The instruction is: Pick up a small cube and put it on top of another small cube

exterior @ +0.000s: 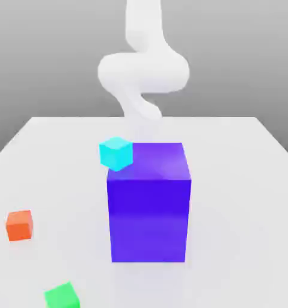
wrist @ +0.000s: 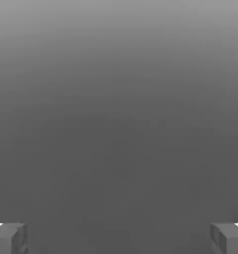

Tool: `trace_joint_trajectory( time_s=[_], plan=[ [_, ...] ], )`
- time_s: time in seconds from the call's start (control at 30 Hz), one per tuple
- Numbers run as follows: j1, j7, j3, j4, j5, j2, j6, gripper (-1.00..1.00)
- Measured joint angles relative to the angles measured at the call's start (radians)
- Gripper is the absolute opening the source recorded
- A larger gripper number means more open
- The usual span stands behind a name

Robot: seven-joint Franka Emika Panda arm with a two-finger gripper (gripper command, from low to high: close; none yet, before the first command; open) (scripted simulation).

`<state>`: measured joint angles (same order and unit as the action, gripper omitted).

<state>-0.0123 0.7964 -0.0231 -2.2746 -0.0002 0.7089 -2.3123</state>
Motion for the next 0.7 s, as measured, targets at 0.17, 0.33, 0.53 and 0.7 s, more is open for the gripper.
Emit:
trace_joint_trajectory(
  time_s=[0.17, 0.33, 0.53, 0.7],
  plan=[
    [-0.023, -0.013, -0.053, 0.052, 0.006, -0.186, -0.024, 0.0],
    [-0.046, -0.035, -0.108, 0.103, 0.026, -0.367, -0.048, 0.0],
    [-0.083, -0.077, -0.17, 0.164, 0.071, -0.585, -0.076, 0.0],
    [-0.143, -0.121, -0.205, 0.215, 0.121, -0.769, -0.099, 0.0]
  ],
)
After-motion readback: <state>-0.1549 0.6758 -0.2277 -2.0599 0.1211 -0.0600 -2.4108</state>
